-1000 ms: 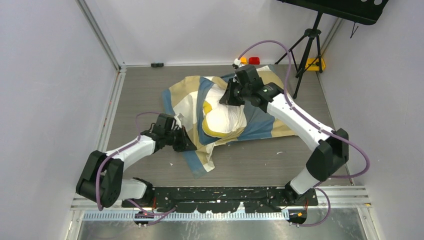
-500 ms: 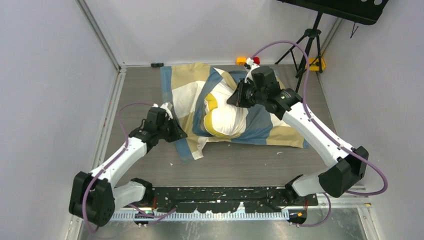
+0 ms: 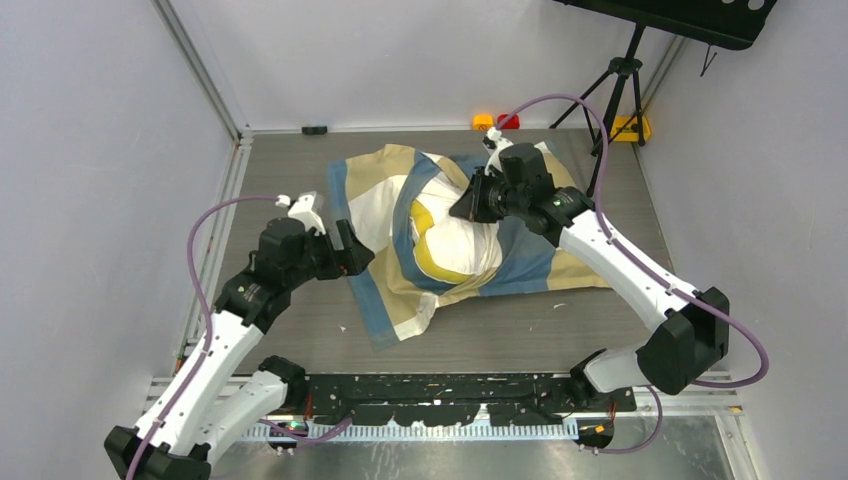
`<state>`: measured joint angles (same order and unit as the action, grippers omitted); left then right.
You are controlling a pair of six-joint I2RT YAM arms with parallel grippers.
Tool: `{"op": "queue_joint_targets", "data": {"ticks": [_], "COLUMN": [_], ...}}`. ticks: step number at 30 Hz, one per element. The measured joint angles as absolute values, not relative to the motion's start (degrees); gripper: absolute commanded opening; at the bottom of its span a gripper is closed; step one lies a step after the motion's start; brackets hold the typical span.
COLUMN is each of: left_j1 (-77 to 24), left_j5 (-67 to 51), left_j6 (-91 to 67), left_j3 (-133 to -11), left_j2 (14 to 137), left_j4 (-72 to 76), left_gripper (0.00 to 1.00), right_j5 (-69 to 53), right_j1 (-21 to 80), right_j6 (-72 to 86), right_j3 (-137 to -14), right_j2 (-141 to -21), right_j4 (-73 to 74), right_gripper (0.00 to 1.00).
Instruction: Remove the pillowcase from the pillow
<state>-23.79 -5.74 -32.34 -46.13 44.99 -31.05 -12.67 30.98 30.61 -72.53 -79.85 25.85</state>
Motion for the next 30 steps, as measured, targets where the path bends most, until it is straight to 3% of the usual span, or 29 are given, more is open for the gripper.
{"op": "queue_joint_targets", "data": {"ticks": [3,7,12,16,23,30], "left_j1": [-26.0,-29.6,-33.0,-34.9,-35.2,-35.7], "left_j5": [-4.8,-3.0,-1.3,0.5,2.0,2.5], "left_j6": [-30.8,-28.5,-25.6,-24.4,-22.4,-21.0], "left_j3": [-49.5,-53.4,-59.1,-64.1,-71.8,-75.1], "left_j2": [45.2,48.5,56.2,62.2,72.1,77.3], "left_j4": [-31.6,-31.7,-31.6,-31.6,-31.6,-32.0], "left_gripper": [0.97,0.81,0.82,0.68,0.66,0.57], "right_j5": [-13.4,-14.5,-15.3,-16.0,-16.6,-17.1], "right_j1": [31.0,31.0,31.0,31.0,31.0,31.4], "right_j6": [30.8,31.0,31.2,31.2,31.1,31.1], "right_j3": [-71.2,-70.1,-69.7,-69.7,-69.7,-69.8], "right_j2": [-79.9,-79.9,-79.8,-79.8,-79.9,-79.9], "right_j4": [24.7,24.1,23.9,24.1,24.1,24.4], "right_gripper": [0.00,0.00,0.00,0.00,0.00,0.00]}}
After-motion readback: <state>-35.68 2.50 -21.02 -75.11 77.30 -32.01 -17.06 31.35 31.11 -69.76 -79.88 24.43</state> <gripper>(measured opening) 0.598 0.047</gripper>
